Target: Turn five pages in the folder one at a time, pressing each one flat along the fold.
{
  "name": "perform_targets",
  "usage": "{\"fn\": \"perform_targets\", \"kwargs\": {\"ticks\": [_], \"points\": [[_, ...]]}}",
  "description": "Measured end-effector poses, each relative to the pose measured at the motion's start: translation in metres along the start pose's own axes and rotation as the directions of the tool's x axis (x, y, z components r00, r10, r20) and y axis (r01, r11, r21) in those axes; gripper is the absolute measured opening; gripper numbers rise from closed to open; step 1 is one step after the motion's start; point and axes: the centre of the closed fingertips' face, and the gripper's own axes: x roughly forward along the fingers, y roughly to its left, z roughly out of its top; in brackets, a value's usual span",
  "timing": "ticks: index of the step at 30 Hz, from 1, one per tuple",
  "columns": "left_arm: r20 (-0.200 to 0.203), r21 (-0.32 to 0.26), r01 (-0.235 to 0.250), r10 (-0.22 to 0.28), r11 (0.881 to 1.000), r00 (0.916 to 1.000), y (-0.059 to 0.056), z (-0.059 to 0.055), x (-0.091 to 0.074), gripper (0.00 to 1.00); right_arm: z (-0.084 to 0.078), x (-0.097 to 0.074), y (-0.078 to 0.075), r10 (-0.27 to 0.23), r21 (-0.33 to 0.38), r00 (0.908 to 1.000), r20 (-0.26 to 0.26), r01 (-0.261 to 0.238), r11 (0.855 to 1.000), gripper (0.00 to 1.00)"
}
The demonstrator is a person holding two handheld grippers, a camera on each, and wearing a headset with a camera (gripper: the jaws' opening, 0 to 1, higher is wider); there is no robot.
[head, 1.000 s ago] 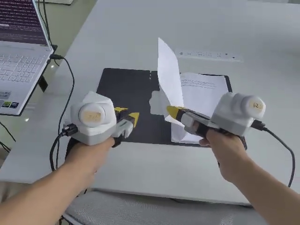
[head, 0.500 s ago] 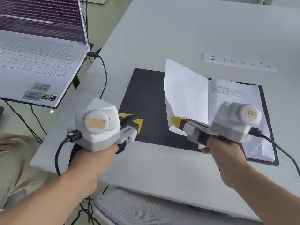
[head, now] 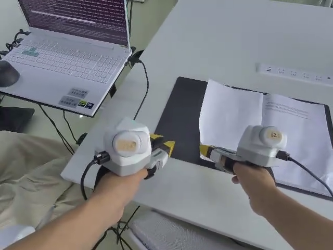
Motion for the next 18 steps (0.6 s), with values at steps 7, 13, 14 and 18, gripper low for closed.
{"fn": "perform_targets", "kwargs": {"ticks": [7,13,14,18], "points": [[-0.013,-0.007,0.005,-0.005,1.0,0.9999,-0.001,-0.006,0.005,0.14,-0.011,0.01,-0.004,0.003,0.045,0.9998,-0.02,-0.002,0.999,0.02],[-0.032,-0.003,0.01,-0.011,1.0,0.9994,-0.004,-0.014,0.015,0.13,-0.016,0.01,0.0,0.024,0.048,0.9995,-0.017,-0.024,0.999,0.08],[-0.034,-0.004,0.013,-0.013,1.0,0.9993,-0.004,-0.015,0.017,0.13,-0.016,0.009,0.0,0.026,0.054,0.9995,-0.017,-0.025,0.998,0.09],[-0.055,0.018,0.036,-0.035,0.999,0.9979,-0.013,-0.021,0.028,0.13,-0.009,0.001,0.006,0.071,0.084,0.997,0.03,-0.073,0.994,0.14]]}}
